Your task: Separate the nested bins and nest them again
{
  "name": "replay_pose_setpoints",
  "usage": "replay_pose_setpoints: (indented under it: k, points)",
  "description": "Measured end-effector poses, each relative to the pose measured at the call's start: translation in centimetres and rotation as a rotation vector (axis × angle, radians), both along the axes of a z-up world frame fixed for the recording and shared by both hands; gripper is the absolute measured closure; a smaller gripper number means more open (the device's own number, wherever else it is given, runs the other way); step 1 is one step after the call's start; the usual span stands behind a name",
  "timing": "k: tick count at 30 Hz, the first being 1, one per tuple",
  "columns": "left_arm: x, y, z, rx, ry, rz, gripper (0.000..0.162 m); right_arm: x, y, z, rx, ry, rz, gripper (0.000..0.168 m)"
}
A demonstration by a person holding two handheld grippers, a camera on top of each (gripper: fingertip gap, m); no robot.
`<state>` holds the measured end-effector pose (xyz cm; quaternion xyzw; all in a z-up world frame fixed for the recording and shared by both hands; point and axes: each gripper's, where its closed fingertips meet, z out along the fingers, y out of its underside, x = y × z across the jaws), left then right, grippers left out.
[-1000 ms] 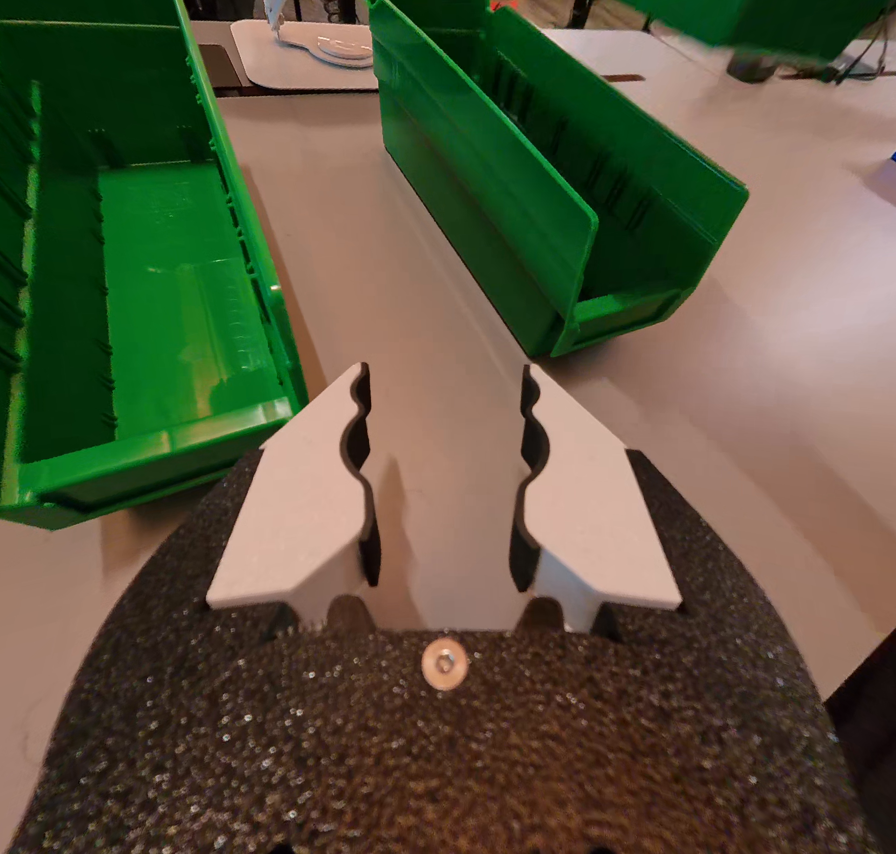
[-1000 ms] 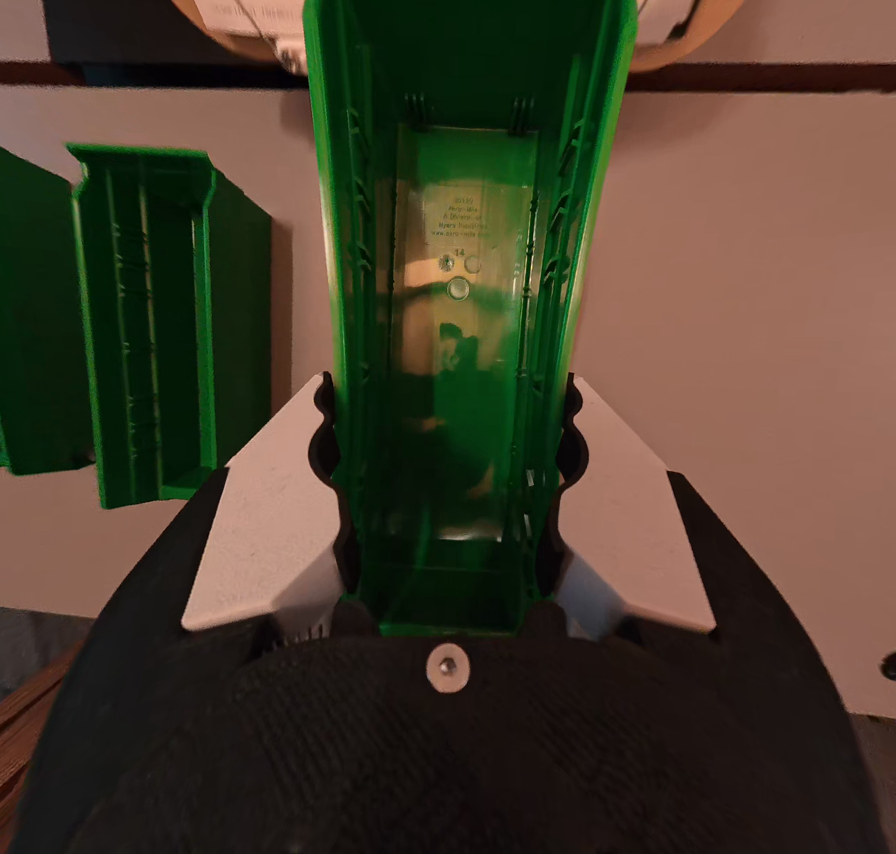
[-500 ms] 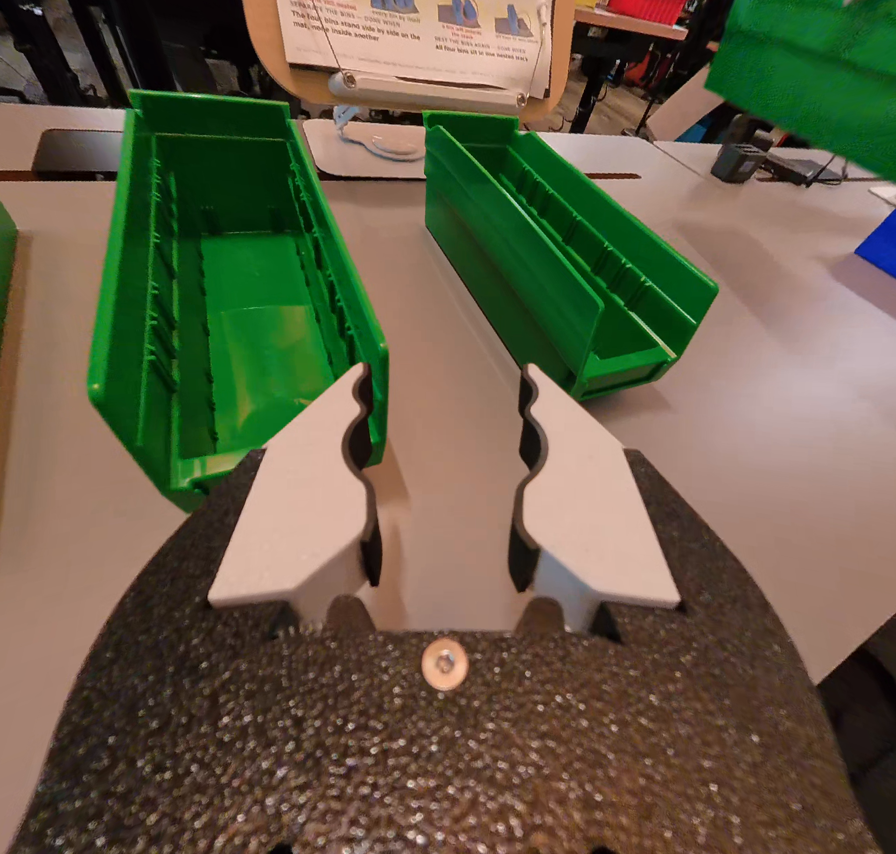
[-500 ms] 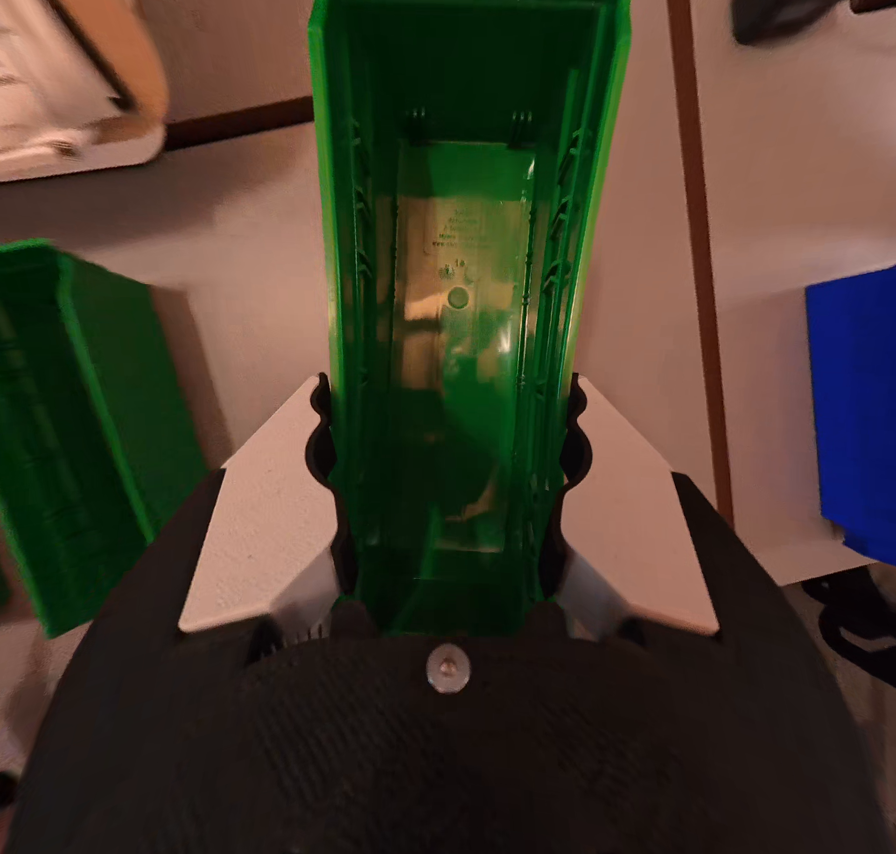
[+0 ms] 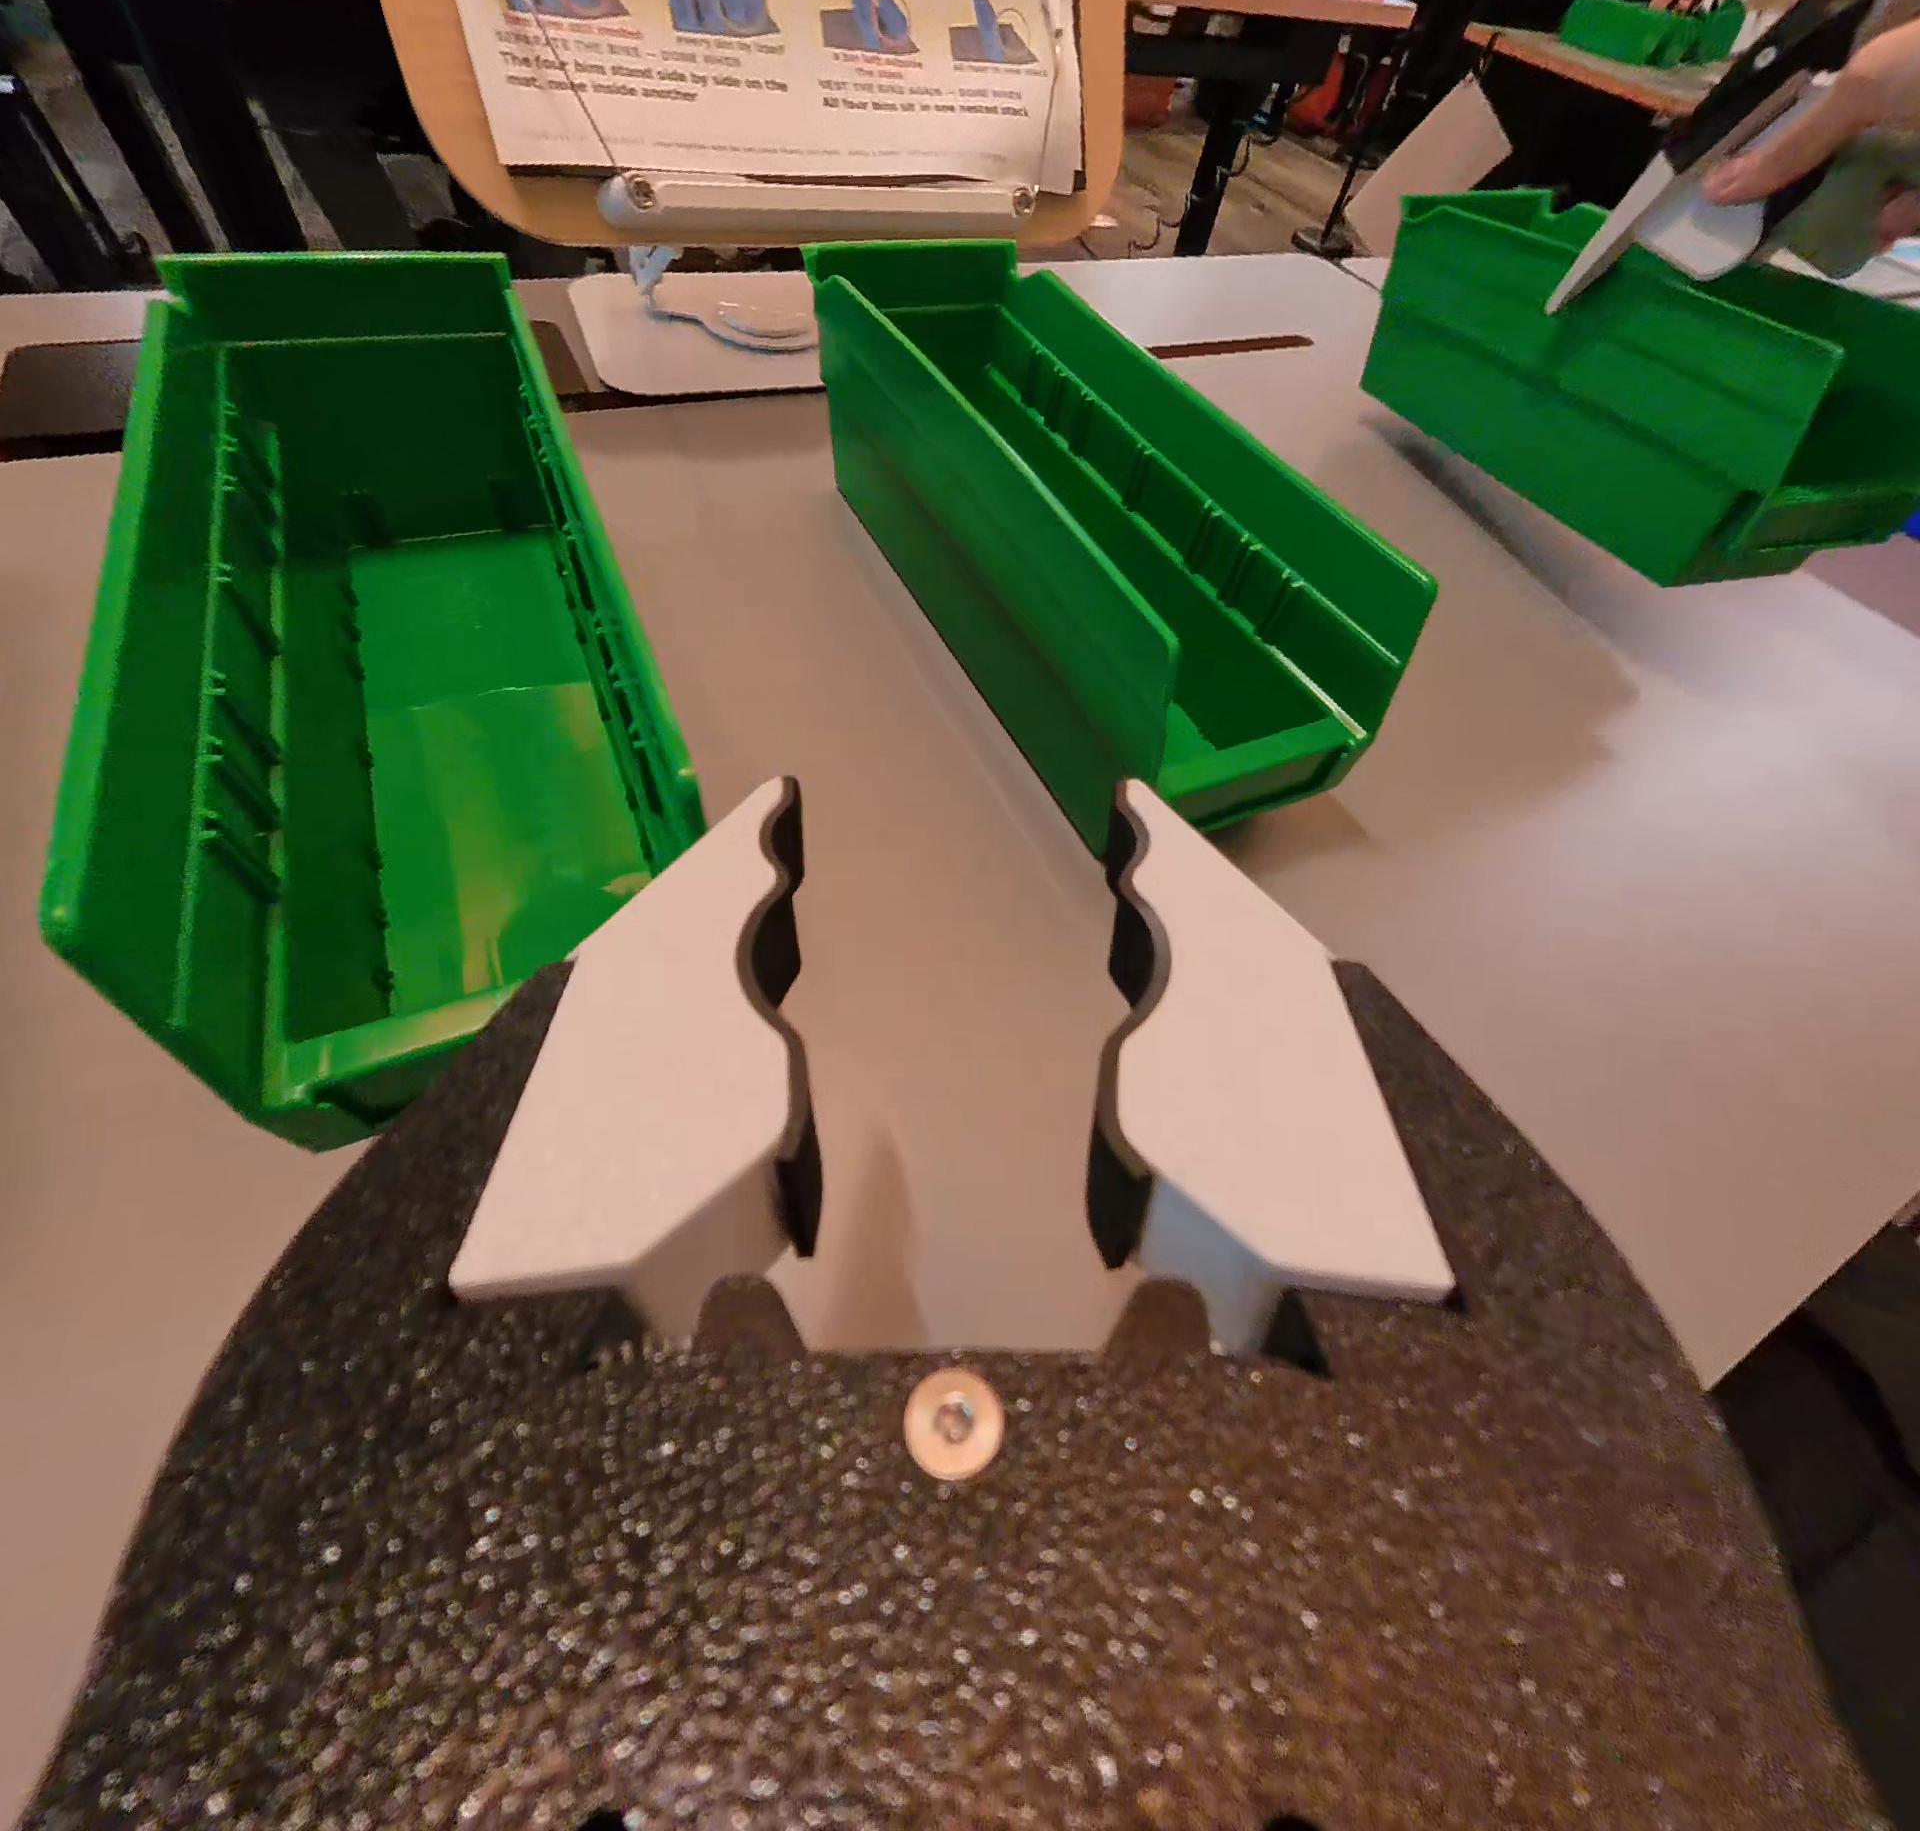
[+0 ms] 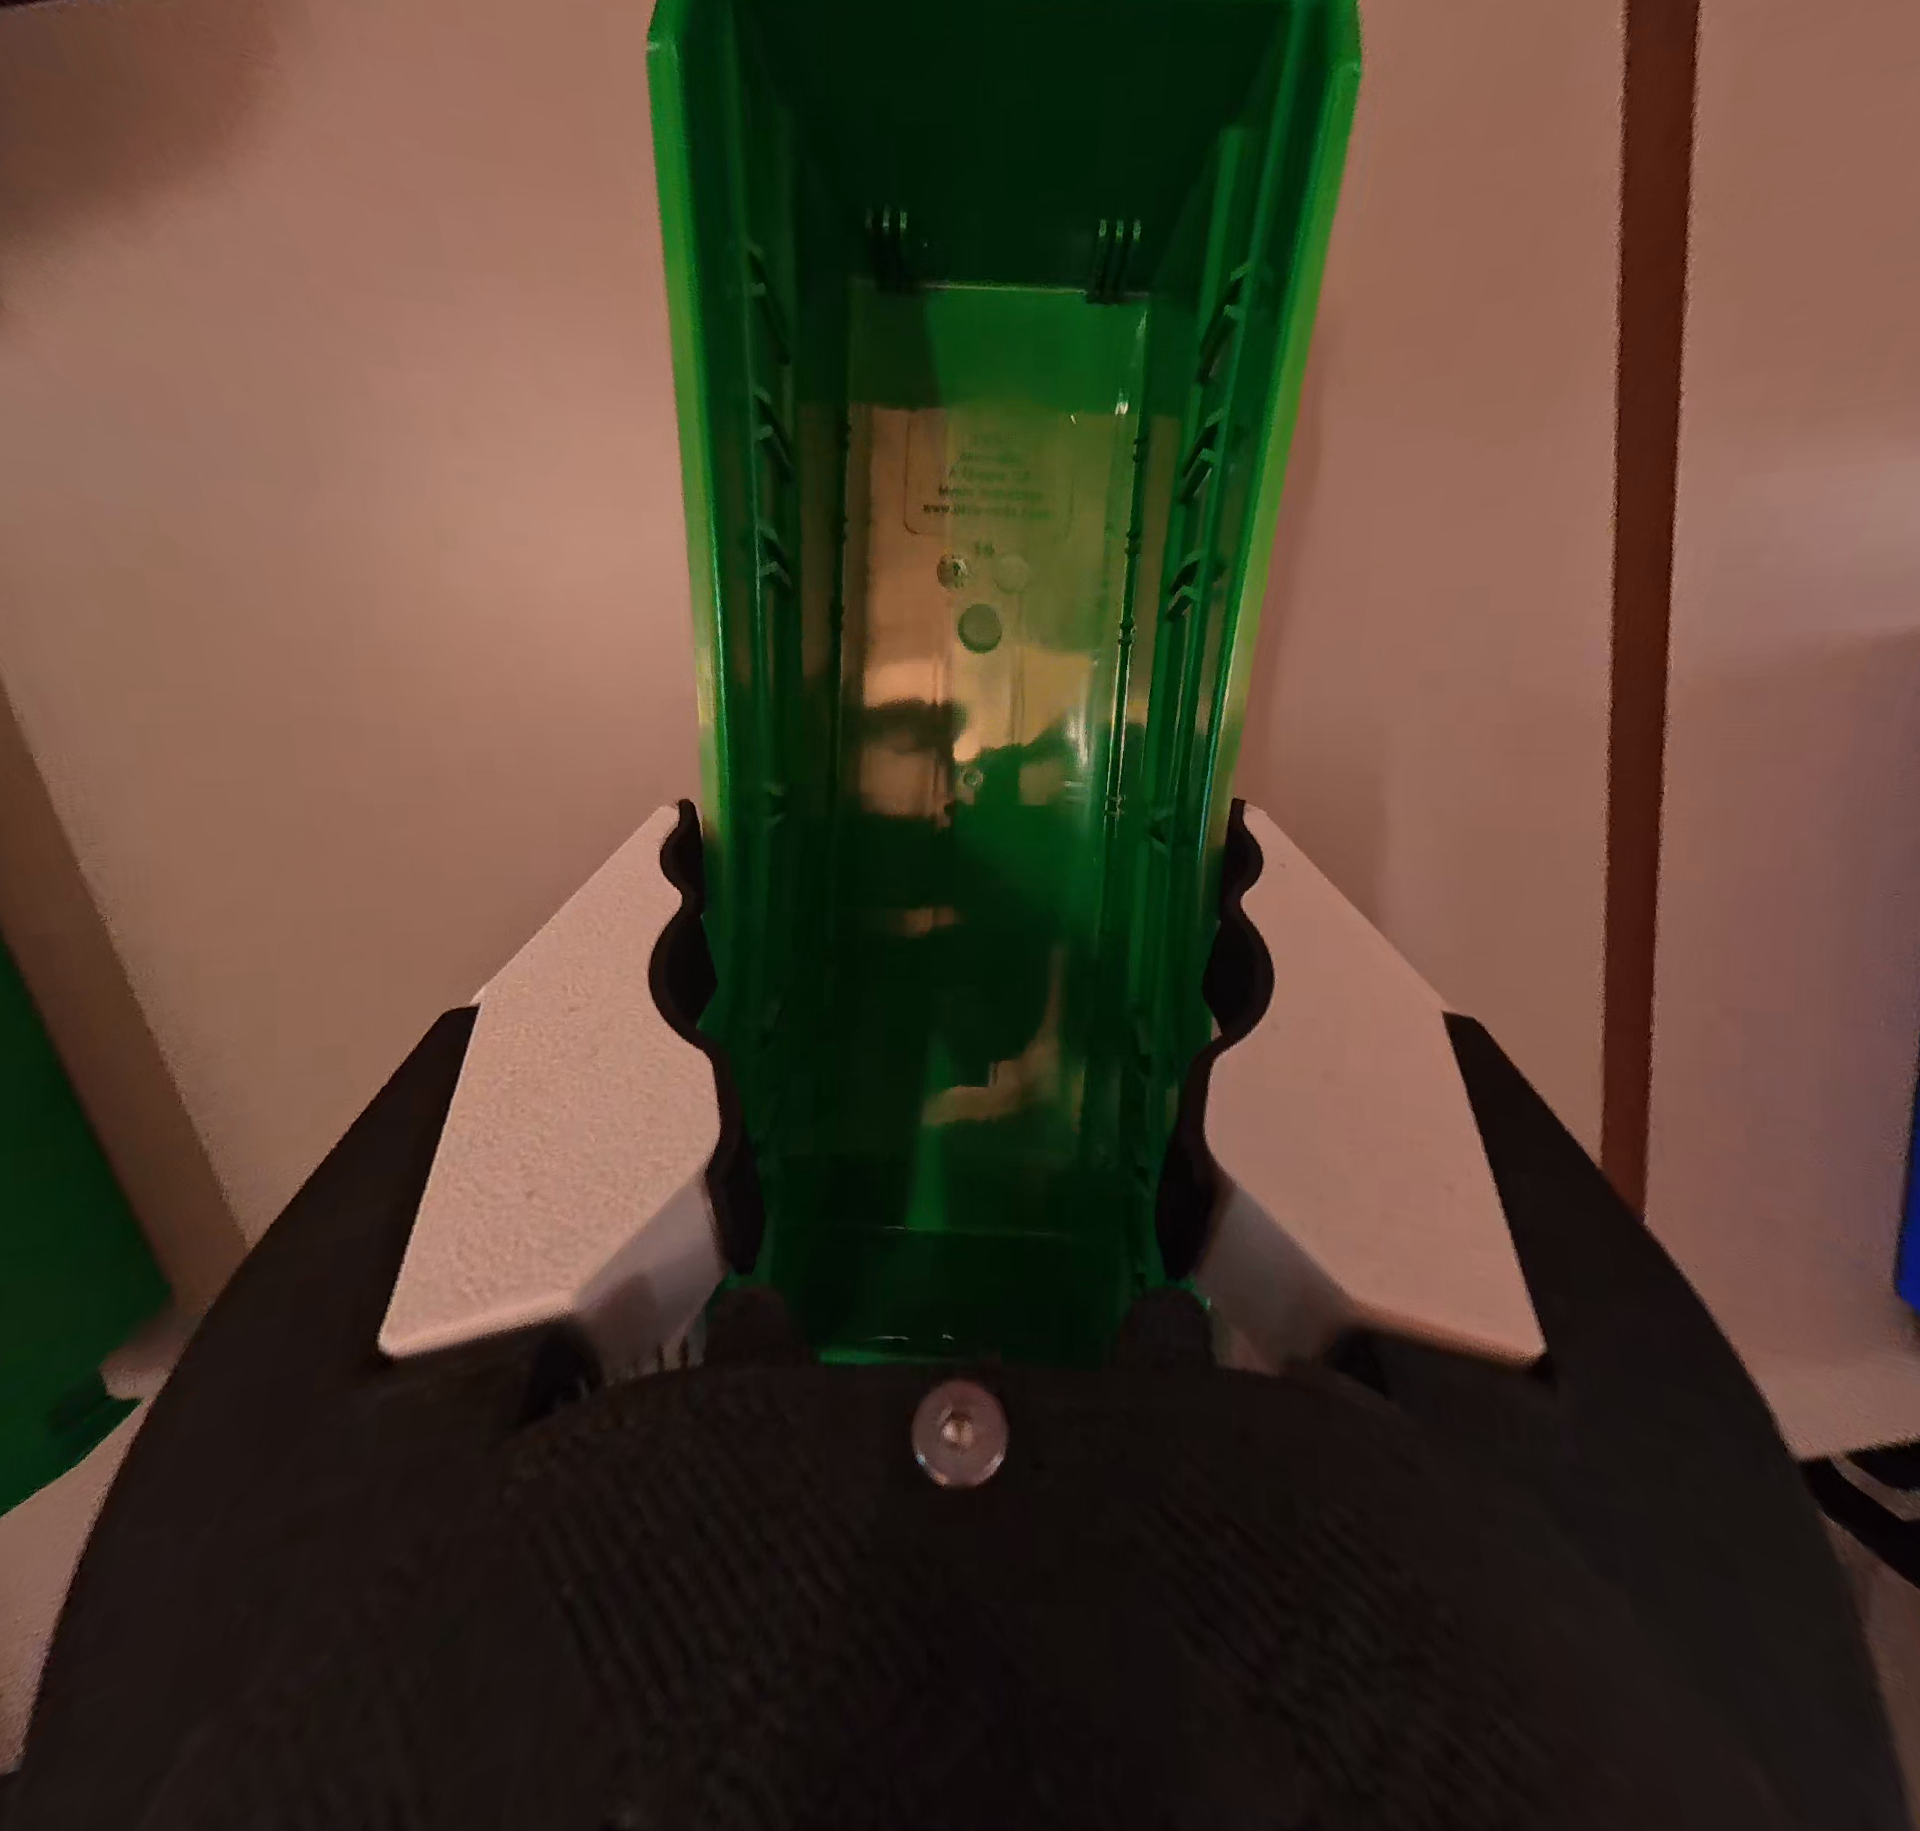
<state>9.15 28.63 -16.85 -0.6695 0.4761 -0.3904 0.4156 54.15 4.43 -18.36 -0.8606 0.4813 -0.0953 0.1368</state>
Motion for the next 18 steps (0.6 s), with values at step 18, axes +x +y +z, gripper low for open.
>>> replay_pose_setpoints:
  k: [18]
  points:
    - [0.6, -0.8, -1.7, -0.028, 0.048, -0.031, 0.105, 0.6, 0.3, -2.8, 0.088, -0.027, 0.080, 0.063]
